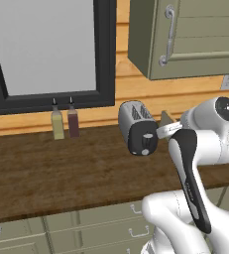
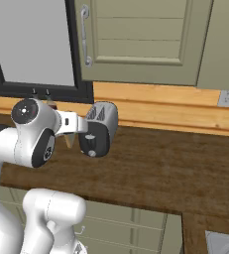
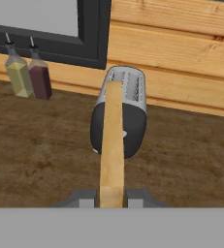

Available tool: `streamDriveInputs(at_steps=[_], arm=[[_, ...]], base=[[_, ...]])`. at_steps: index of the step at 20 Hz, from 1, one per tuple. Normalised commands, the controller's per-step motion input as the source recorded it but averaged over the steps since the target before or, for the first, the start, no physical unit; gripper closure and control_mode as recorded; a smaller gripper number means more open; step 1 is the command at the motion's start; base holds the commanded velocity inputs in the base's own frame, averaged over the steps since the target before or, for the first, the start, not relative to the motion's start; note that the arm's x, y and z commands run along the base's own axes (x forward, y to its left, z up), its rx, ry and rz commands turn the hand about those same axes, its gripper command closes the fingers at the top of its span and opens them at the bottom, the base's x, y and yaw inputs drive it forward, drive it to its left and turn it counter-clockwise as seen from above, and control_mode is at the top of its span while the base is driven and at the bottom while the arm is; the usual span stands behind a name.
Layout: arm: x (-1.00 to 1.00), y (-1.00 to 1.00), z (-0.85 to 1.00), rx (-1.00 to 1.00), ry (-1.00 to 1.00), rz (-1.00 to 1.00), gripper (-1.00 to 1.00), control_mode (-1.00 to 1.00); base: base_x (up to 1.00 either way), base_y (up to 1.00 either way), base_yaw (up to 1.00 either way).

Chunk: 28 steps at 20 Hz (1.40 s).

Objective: Start the toaster. Once the lever pops up, take the bread to the plate on the dining counter.

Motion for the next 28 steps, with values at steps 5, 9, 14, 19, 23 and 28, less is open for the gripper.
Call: streamDriveInputs(at_steps=[5, 9, 14, 19, 23, 28], arm=[[-0.05, 0.00, 0.00, 0.00, 0.00, 0.00, 1.00, -1.00], [0.00, 0.00, 0.00, 0.00, 0.00, 0.00, 1.00, 1.00], [0.00, 0.00, 0.00, 0.00, 0.00, 0.00, 1.00, 1.00], [0.00, 0.00, 0.00, 0.00, 0.00, 0.00, 1.00, 1.00], [0.00, 0.00, 0.00, 0.00, 0.00, 0.00, 1.00, 1.00], [0.00, 0.00, 0.00, 0.00, 0.00, 0.00, 1.00, 1.00]], base=[[0.00, 0.00, 0.00], [-0.66, 0.01, 0.00], [-0.99, 0.22, 0.02], [-0.83, 0.52, 0.41], [-0.27, 0.55, 0.86], [-0.17, 0.27, 0.97]])
